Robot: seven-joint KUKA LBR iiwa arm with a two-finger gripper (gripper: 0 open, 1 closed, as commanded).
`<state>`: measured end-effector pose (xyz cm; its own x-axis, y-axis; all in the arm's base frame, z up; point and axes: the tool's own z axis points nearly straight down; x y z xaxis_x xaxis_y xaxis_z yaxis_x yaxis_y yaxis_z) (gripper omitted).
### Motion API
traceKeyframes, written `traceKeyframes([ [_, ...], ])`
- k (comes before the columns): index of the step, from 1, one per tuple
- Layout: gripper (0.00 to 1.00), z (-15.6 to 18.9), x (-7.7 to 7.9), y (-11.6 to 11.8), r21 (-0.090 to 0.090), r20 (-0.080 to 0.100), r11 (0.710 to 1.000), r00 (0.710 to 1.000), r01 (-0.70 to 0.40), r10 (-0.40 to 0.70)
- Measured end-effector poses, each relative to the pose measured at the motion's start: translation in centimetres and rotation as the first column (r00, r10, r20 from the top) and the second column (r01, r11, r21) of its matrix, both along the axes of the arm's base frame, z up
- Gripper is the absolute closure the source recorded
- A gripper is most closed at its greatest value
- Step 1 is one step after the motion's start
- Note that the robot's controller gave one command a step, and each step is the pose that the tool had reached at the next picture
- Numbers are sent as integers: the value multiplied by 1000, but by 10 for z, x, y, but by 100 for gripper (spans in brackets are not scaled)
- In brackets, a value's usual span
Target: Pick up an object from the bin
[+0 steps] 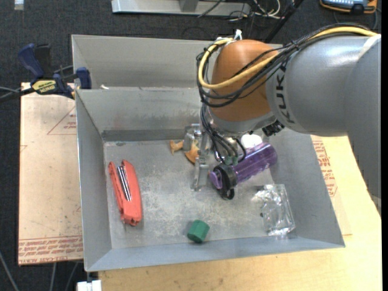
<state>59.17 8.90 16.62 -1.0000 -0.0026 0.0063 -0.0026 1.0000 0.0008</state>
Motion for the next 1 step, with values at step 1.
traceKeyframes([
  [1, 0, 5, 1, 0, 1, 7, 1000, 1000, 2, -2],
])
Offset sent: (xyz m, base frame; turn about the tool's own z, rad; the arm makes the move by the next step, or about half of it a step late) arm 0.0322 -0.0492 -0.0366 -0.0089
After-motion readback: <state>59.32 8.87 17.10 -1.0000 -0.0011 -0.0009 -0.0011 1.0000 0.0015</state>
